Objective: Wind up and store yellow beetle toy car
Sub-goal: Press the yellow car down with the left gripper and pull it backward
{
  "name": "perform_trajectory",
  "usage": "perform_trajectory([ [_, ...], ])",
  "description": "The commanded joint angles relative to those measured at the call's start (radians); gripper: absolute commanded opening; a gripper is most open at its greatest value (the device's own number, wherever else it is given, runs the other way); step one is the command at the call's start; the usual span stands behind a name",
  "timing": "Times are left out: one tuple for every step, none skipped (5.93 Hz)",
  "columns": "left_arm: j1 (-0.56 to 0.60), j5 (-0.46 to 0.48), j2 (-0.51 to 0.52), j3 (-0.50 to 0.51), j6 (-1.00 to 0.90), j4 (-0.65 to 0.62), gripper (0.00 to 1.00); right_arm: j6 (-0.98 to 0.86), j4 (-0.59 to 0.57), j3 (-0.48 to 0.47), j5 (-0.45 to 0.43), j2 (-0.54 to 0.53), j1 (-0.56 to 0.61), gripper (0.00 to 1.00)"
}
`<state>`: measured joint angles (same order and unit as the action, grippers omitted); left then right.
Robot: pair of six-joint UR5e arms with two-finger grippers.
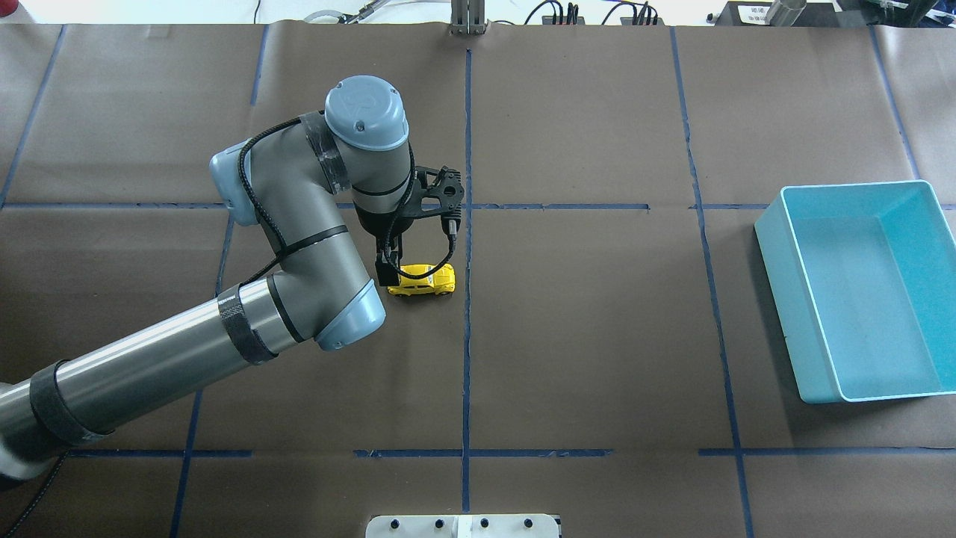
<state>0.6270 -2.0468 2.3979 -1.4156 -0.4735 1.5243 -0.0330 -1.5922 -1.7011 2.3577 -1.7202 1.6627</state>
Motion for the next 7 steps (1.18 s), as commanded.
perform_trajectory([
  [-0.029, 0.029, -0.002, 0.009, 0.039, 0.037, 1.00, -0.002, 0.000, -0.003, -0.005, 0.001, 0.000, 1.00],
  [-0.032, 0.031, 0.001, 0.018, 0.052, 0.040, 1.00, -0.004, -0.002, -0.005, -0.006, 0.001, 0.000, 1.00],
  [-0.032, 0.031, 0.001, 0.023, 0.055, 0.049, 1.00, -0.004, -0.002, -0.002, -0.006, 0.001, 0.000, 1.00],
  [-0.038, 0.031, 0.003, 0.027, 0.065, 0.051, 1.00, -0.005, -0.002, 0.000, -0.008, 0.005, -0.001, 1.00],
  [-0.044, 0.031, 0.003, 0.029, 0.067, 0.051, 1.00, -0.005, -0.002, -0.005, -0.006, 0.011, -0.001, 1.00],
  [-0.046, 0.031, 0.003, 0.032, 0.067, 0.051, 1.00, -0.005, -0.003, -0.005, -0.008, 0.013, -0.004, 1.00],
  [-0.046, 0.031, 0.004, 0.035, 0.069, 0.051, 1.00, -0.007, 0.003, -0.005, -0.017, 0.013, -0.009, 1.00],
])
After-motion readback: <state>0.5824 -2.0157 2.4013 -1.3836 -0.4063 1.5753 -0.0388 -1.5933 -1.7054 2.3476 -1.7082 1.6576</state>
